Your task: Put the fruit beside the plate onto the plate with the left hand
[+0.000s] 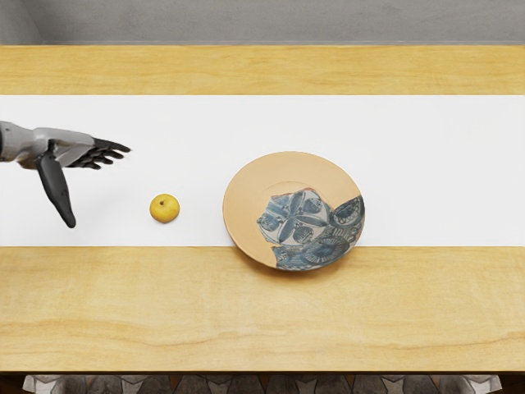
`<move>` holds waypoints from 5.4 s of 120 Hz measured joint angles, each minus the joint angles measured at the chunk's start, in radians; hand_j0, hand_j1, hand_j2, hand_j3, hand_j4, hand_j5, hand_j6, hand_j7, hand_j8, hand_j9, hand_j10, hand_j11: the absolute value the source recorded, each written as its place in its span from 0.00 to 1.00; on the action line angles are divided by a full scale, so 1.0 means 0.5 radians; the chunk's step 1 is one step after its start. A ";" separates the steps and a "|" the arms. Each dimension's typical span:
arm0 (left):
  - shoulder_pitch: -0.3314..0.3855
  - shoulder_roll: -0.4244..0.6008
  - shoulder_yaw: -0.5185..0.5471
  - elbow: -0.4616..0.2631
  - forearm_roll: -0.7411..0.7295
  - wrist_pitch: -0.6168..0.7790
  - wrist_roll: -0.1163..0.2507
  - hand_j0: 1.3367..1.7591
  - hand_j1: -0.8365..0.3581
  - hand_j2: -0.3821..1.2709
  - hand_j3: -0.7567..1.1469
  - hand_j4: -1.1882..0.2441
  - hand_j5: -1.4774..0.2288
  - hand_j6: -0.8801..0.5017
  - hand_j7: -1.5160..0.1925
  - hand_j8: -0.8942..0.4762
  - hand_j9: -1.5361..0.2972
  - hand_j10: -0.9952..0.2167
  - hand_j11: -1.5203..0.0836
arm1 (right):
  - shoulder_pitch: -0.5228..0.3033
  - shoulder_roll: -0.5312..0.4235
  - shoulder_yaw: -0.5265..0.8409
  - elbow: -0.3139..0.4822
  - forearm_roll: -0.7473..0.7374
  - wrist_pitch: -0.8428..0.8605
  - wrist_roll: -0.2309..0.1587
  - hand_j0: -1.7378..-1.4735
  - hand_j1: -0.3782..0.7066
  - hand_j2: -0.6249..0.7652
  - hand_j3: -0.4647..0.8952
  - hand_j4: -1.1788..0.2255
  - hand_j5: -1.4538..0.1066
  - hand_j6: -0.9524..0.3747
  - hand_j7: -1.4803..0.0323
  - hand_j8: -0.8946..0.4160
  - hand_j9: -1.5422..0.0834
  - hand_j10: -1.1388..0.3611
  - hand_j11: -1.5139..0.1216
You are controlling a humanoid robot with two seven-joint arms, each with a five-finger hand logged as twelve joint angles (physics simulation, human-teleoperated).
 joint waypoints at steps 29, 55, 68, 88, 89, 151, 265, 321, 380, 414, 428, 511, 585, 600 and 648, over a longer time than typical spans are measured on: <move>-0.029 -0.082 -0.001 0.006 0.002 0.000 0.069 0.76 0.99 0.23 0.40 0.83 0.87 0.63 0.89 0.65 0.84 0.82 0.95 | 0.024 0.000 0.004 -0.002 -0.001 -0.001 -0.012 0.30 0.05 0.45 0.34 0.82 0.91 0.70 0.96 0.66 0.93 0.74 0.91; -0.076 -0.236 0.001 -0.123 0.211 0.056 0.548 0.76 0.99 0.23 0.40 0.83 0.87 0.63 0.89 0.65 0.84 0.82 0.95 | 0.043 0.000 0.004 -0.004 -0.001 -0.001 -0.013 0.30 0.05 0.45 0.34 0.82 0.91 0.70 0.96 0.66 0.93 0.74 0.91; -0.104 -0.257 0.002 -0.273 0.318 0.227 0.728 0.76 0.99 0.23 0.40 0.83 0.87 0.63 0.89 0.65 0.84 0.82 0.95 | 0.046 0.000 0.003 -0.004 -0.001 -0.001 -0.014 0.30 0.05 0.45 0.34 0.82 0.91 0.70 0.96 0.66 0.93 0.74 0.91; -0.122 -0.362 0.003 -0.405 0.507 0.429 0.856 0.76 0.99 0.23 0.40 0.83 0.87 0.63 0.89 0.65 0.84 0.82 0.95 | 0.048 0.000 0.000 -0.005 -0.001 -0.001 -0.014 0.30 0.05 0.45 0.34 0.82 0.91 0.70 0.96 0.66 0.93 0.74 0.91; -0.121 -0.369 0.004 -0.410 0.524 0.440 0.859 0.76 0.99 0.23 0.40 0.83 0.87 0.63 0.89 0.65 0.84 0.82 0.95 | 0.048 0.000 0.000 -0.005 -0.001 -0.001 -0.014 0.30 0.05 0.45 0.34 0.82 0.91 0.70 0.96 0.66 0.93 0.74 0.91; -0.020 -0.737 0.062 -0.480 1.029 0.779 0.889 0.76 0.99 0.23 0.40 0.83 0.87 0.63 0.89 0.65 0.84 0.82 0.95 | 0.049 0.000 -0.001 -0.011 -0.001 -0.001 -0.014 0.30 0.05 0.45 0.34 0.82 0.91 0.70 0.96 0.66 0.93 0.74 0.91; 0.023 -0.862 0.266 -0.457 1.147 0.956 0.889 0.76 0.99 0.23 0.40 0.82 0.86 0.63 0.88 0.65 0.83 0.81 0.94 | 0.047 0.000 -0.001 -0.011 -0.001 -0.001 -0.014 0.30 0.05 0.45 0.34 0.82 0.91 0.70 0.96 0.66 0.93 0.74 0.91; 0.065 -0.881 0.300 -0.467 1.278 1.075 0.889 0.76 0.91 0.24 0.40 0.77 0.80 0.58 0.83 0.59 0.78 0.75 0.88 | 0.048 0.000 -0.001 -0.011 -0.001 -0.001 -0.014 0.30 0.05 0.45 0.34 0.82 0.91 0.70 0.96 0.66 0.93 0.74 0.91; 0.080 -0.856 0.305 -0.549 1.307 1.123 0.889 0.76 0.74 0.26 0.40 0.65 0.68 0.45 0.70 0.47 0.66 0.61 0.75 | 0.048 0.000 0.000 -0.011 -0.001 -0.001 -0.014 0.30 0.05 0.45 0.34 0.82 0.91 0.70 0.96 0.66 0.93 0.74 0.91; 0.121 -0.761 0.305 -0.640 1.308 1.204 0.889 0.76 0.69 0.27 0.40 0.62 0.64 0.42 0.66 0.43 0.63 0.57 0.70 | 0.048 0.000 0.000 -0.011 -0.001 -0.001 -0.014 0.30 0.05 0.45 0.34 0.82 0.91 0.70 0.96 0.66 0.93 0.74 0.91; 0.126 -0.760 0.305 -0.652 1.308 1.221 0.889 0.76 0.68 0.27 0.40 0.61 0.63 0.41 0.65 0.43 0.62 0.56 0.70 | 0.048 0.000 0.001 -0.011 -0.001 -0.001 -0.014 0.30 0.05 0.45 0.34 0.82 0.91 0.70 0.96 0.66 0.93 0.74 0.91; 0.150 -0.733 0.300 -0.643 1.306 1.246 0.879 0.76 0.51 0.29 0.40 0.48 0.51 0.40 0.59 0.30 0.50 0.42 0.56 | 0.048 0.000 0.002 -0.011 -0.001 -0.001 -0.014 0.30 0.05 0.45 0.34 0.82 0.91 0.70 0.96 0.66 0.93 0.74 0.91; 0.136 -0.730 0.304 -0.649 1.305 1.217 0.885 0.74 0.44 0.38 0.40 0.33 0.32 0.40 0.55 0.40 0.31 0.33 0.34 | 0.051 0.000 0.003 -0.011 -0.001 -0.001 -0.014 0.30 0.05 0.45 0.34 0.82 0.91 0.70 0.96 0.66 0.93 0.74 0.91; 0.115 -0.730 0.301 -0.641 1.303 1.208 0.887 0.75 0.42 0.45 0.40 0.32 0.31 0.28 0.44 0.38 0.31 0.30 0.34 | 0.052 0.000 0.003 -0.011 -0.001 -0.001 -0.014 0.30 0.05 0.45 0.34 0.82 0.91 0.70 0.96 0.66 0.93 0.74 0.91; 0.060 -0.736 0.296 -0.613 1.299 1.196 0.889 0.75 0.42 0.54 0.40 0.34 0.30 0.28 0.35 0.32 0.32 0.23 0.35 | 0.057 0.000 0.002 -0.011 -0.001 -0.001 -0.014 0.30 0.05 0.45 0.34 0.82 0.91 0.70 0.96 0.66 0.93 0.74 0.91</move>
